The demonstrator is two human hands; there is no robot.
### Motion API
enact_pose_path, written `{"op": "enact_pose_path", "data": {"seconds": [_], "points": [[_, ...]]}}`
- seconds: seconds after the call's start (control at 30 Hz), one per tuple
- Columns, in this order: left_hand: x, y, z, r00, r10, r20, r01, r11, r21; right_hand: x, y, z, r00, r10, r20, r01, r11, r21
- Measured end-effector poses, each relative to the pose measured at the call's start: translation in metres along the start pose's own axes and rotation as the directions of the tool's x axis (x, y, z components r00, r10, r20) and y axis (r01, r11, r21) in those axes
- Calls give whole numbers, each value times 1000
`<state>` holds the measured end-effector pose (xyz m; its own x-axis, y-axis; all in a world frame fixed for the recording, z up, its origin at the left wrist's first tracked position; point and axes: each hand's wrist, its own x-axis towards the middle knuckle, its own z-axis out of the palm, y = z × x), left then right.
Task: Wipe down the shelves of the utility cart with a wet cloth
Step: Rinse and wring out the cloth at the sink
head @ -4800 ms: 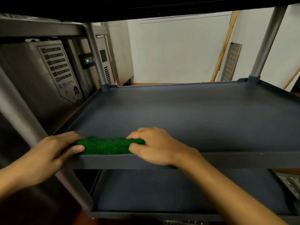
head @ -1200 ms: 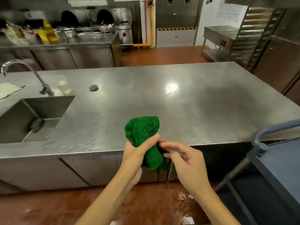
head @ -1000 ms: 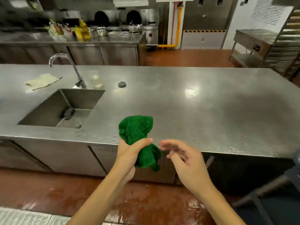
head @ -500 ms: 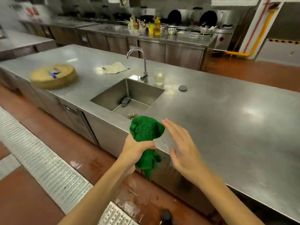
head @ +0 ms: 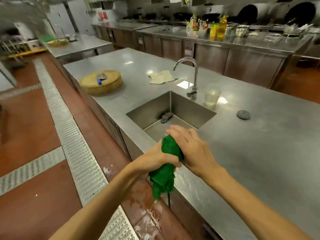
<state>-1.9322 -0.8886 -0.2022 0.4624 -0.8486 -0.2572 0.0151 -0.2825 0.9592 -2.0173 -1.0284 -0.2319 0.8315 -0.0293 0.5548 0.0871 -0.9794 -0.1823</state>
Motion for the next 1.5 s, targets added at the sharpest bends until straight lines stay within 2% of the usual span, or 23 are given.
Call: {"op": "enact_pose_path", "data": {"seconds": [0.1, 0.2, 0.3, 0.37, 0.47, 0.53, 0.6, 0.67, 0.7, 0.8, 0.87, 0.93, 0.97, 1.07, 1.27, 1.33, 1.4, 1.5], "points": [[22, 4, -11, 999, -7, -37, 6, 999, -37, 21, 22, 10, 999, 35, 6, -35, 999, -11], [53, 0, -26, 983, -126, -137, 115, 990, -83, 50, 41, 13, 994, 110, 16, -109, 992, -69], [77, -4, -31, 944, -272, -187, 208, 930, -302, 82, 56, 19, 983, 180, 35, -171, 969, -178], [90, -6, -30, 934, -330, -139, 217, 830, -514, 100, 62, 28, 971, 227, 79, -204, 953, -225], [114, 0, -29, 966, -240, -101, 71, 617, -784, 125, 67, 47, 936, 321, 143, -284, 931, -229], [138, 3, -41, 963, -207, -173, -43, 518, -855, 143, 75, 57, 915, 377, 142, -336, 908, -249], [164, 0, -64, 940, -231, -252, -129, 445, -886, 163, 88, 65, 890, 435, 136, -387, 878, -280], [189, -12, -85, 916, -312, -253, -151, 316, -937, 187, 104, 70, 868, 481, 123, -423, 847, -322], [200, -19, -93, 909, -353, -222, -122, 283, -951, 199, 111, 73, 859, 499, 116, -435, 830, -349], [223, -30, -103, 937, -347, -46, 54, 273, -961, 235, 129, 84, 818, 563, 121, -473, 777, -416], [237, -22, -110, 968, -248, 37, 95, 226, -969, 252, 137, 93, 800, 583, 145, -472, 759, -449], [261, -8, -124, 988, -153, 28, 62, 221, -973, 261, 141, 105, 789, 589, 174, -460, 755, -466], [274, -2, -132, 988, -152, 9, 44, 225, -973, 265, 142, 110, 782, 593, 191, -456, 753, -475], [310, 6, -150, 965, -261, 6, 60, 200, -978, 272, 142, 124, 768, 593, 240, -420, 750, -511], [354, 2, -169, 940, -339, 38, 110, 196, -975, 273, 154, 146, 805, 534, 258, -354, 781, -514], [364, 2, -175, 936, -351, 33, 113, 209, -971, 264, 157, 153, 822, 535, 196, -382, 772, -507], [371, 3, -180, 930, -368, 28, 128, 250, -960, 252, 153, 156, 881, 464, 94, -366, 794, -485], [386, -1, -184, 919, -393, 27, 144, 272, -951, 236, 147, 161, 941, 328, 87, -238, 821, -519]]}}
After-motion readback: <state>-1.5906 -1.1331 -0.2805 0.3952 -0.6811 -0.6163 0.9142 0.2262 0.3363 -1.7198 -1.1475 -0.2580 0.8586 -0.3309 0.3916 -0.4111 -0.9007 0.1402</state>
